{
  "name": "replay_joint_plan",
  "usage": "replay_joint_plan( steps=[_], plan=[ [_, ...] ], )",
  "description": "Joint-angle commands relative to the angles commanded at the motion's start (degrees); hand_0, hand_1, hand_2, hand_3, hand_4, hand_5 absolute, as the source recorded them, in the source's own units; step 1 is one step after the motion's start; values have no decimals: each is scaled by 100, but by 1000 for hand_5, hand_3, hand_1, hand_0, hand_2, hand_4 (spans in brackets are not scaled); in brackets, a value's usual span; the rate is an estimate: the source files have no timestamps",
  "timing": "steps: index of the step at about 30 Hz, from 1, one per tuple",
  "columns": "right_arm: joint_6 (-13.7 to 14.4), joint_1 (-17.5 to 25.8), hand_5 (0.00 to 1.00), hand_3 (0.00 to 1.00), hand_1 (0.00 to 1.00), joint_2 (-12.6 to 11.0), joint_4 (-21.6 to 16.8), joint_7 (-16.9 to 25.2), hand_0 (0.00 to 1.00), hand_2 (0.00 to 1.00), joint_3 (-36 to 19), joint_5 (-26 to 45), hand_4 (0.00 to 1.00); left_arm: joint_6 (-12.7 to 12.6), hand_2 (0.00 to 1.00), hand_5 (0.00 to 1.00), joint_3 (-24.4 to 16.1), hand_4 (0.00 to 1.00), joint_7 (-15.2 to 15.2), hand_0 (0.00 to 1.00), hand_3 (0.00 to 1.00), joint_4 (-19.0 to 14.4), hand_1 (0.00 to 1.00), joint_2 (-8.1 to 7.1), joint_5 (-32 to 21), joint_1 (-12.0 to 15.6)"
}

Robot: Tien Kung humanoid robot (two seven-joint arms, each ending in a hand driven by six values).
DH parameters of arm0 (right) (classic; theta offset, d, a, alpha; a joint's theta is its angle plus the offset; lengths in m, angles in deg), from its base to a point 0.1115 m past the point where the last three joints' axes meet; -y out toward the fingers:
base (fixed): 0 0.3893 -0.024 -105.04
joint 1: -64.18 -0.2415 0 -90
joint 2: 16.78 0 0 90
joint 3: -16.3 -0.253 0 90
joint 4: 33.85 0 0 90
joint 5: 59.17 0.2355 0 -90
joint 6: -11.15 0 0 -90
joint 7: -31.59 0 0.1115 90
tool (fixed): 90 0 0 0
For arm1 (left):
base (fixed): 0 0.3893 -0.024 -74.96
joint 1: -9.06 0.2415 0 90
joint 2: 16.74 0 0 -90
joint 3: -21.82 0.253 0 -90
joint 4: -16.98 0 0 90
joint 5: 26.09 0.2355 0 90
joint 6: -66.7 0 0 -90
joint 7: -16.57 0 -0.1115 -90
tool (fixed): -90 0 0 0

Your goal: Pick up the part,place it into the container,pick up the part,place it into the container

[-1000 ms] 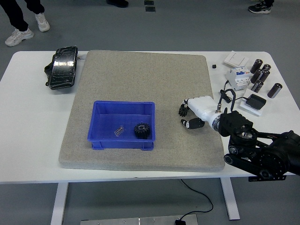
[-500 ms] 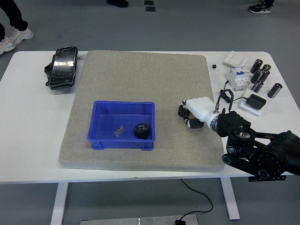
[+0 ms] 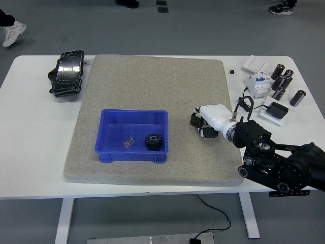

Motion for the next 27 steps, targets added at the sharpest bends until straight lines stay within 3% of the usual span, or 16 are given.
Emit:
replay_joint_plan(
  steps=[3,4,20,27],
  plan=[
    [24,0,82,673,455,10,6,13,365,419,22,44,572,-2,597,425,-7,484,1,674,562,0,668,2,3,-3],
    [32,1,55,662,455,13,7,15,370,396,28,49,625,-2,597,428,-8,486,1,674,563,0,668,2,2,-3],
    [293,94,42,661,460,-89,-303,124,365,392,-453,245,627,-19,600,449,-10,488,-20,674,565,4,668,12,-12,1],
    [35,88,48,675,485,-87,-255,128,378,415,-515,59,597,-25,601,461,-31,491,4,674,565,-3,668,15,22,7]
  ],
)
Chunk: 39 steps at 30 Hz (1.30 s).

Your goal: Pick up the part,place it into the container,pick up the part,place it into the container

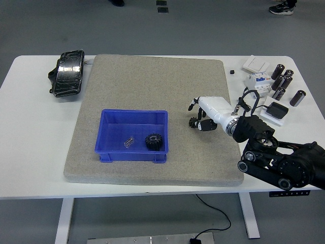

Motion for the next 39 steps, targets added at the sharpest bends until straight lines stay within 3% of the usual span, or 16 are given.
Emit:
replay_joint_plan(
  steps=[1,6,7,12,13,20,30,31,36,37,39],
  plan=[
    [-30,1,389,742,645,-2,3,4,412,749,-20,-19,759,-2,602,473,-3,490,3,674,565,-1,668,0,4,2],
    [-125,16,389,742,645,-28,-77,-10,412,749,-200,-165,759,-7,602,473,-19,490,9,674,565,0,668,4,25,7],
    [-137,23,517,847,690,-39,-113,-19,432,827,-243,-189,877,-7,602,475,-21,488,7,674,565,2,668,6,27,8],
    [-209,40,517,847,690,-77,-253,-49,432,827,-351,-223,877,-11,602,475,-28,488,-6,674,565,6,668,12,28,13],
    [-218,40,574,838,691,-78,-261,-54,420,814,-351,-214,915,-11,603,484,-30,485,-6,674,565,6,669,12,29,13],
    [-281,9,582,826,679,-63,-168,-91,415,798,-136,-219,920,-4,603,488,-29,483,-11,674,564,9,668,10,32,8],
    [-169,-109,570,784,633,58,372,-54,398,757,328,-38,906,10,604,495,-40,479,-8,675,564,11,668,7,62,-18],
    [-155,-116,420,718,579,60,398,-52,379,695,339,-21,737,10,604,497,-40,477,-8,674,563,11,668,7,63,-20],
    [-80,-147,420,718,579,79,431,-57,379,695,389,54,737,12,604,497,-39,477,-9,674,563,9,668,1,65,-30],
    [-75,-152,387,697,537,89,434,-58,363,634,402,68,676,14,604,496,-37,476,-11,674,563,10,668,-1,64,-33],
    [-74,-158,387,697,537,112,438,-63,363,634,436,90,676,16,604,496,-34,476,-17,674,563,11,668,-5,61,-40]
  ],
)
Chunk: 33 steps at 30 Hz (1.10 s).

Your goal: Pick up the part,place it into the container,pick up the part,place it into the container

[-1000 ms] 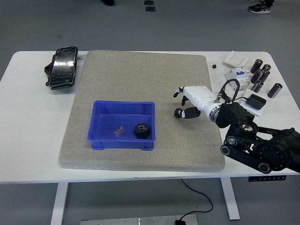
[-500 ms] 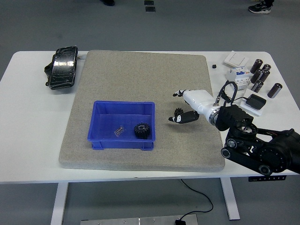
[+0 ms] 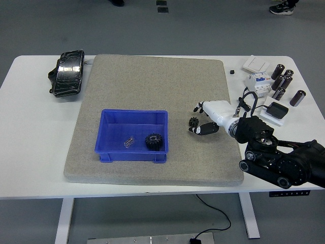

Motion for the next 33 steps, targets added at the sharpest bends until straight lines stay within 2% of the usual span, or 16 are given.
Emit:
replay_joint_plan(
  steps=[15,16,21,22,27,28,33],
  plan=[
    [14,1,373,693,524,114,-1,-8,362,617,98,66,656,3,604,497,28,475,-20,674,564,4,669,0,-20,-5],
    [22,2,364,690,520,115,-2,-11,351,577,103,61,623,3,604,497,33,474,-24,674,563,5,669,0,-25,-5],
    [29,9,364,690,520,101,-17,-41,351,577,111,24,623,-5,604,497,30,474,-36,674,563,4,669,-7,-35,-7],
    [32,11,14,628,506,98,-20,-48,387,468,111,16,575,-6,605,500,31,475,-40,674,564,4,669,-9,-38,-7],
    [43,21,14,628,506,88,-21,-69,387,468,118,-8,575,-11,605,500,39,475,-65,674,564,8,669,-11,-66,-9],
    [44,23,2,541,499,87,-19,-71,411,425,120,-9,474,-12,606,501,40,472,-71,674,562,10,669,-12,-71,-10],
    [69,32,2,541,499,87,-6,-77,411,425,124,-10,474,-16,606,501,50,472,-113,674,562,17,669,-19,-105,-9]
  ],
)
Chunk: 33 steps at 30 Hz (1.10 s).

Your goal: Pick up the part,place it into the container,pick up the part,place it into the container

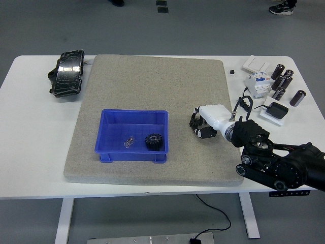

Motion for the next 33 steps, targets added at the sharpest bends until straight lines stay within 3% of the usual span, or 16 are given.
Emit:
replay_joint_plan(
  steps=[1,6,11,17,24,25,30,31,33],
  plan=[
    [4,2,2,534,502,-2,-3,-1,417,405,-2,-5,437,-2,607,507,0,473,-7,674,564,1,668,0,-5,1],
    [41,24,2,534,502,-39,-95,-12,417,405,-104,-87,437,-7,607,507,3,473,-25,674,564,5,668,6,-19,4],
    [90,109,2,535,504,-151,-447,-80,420,391,-489,-287,424,-10,608,508,12,474,-22,674,564,3,668,20,-26,16],
    [113,294,2,533,508,-271,-1221,-292,421,387,-1054,-708,417,-15,607,510,-1,473,3,676,563,-5,668,27,-3,38],
    [92,396,2,532,514,-186,-2095,-489,428,386,-1036,-1169,420,-2,608,518,10,480,4,676,564,1,669,41,-12,55],
    [97,401,2,582,581,-157,-2220,-501,499,559,-1003,-1218,486,0,609,532,10,482,4,676,562,2,669,41,-13,57],
    [179,379,2,582,581,29,-2586,-508,499,559,-793,-1339,486,-6,609,532,-3,482,15,676,562,0,669,38,-1,70],
    [188,364,2,627,640,73,-2599,-508,565,631,-736,-1357,415,-7,609,536,-8,480,16,676,562,1,668,37,4,70],
    [192,332,2,627,640,151,-2578,-496,565,631,-625,-1357,415,-5,609,536,-12,480,17,676,562,2,668,33,10,66]
  ],
)
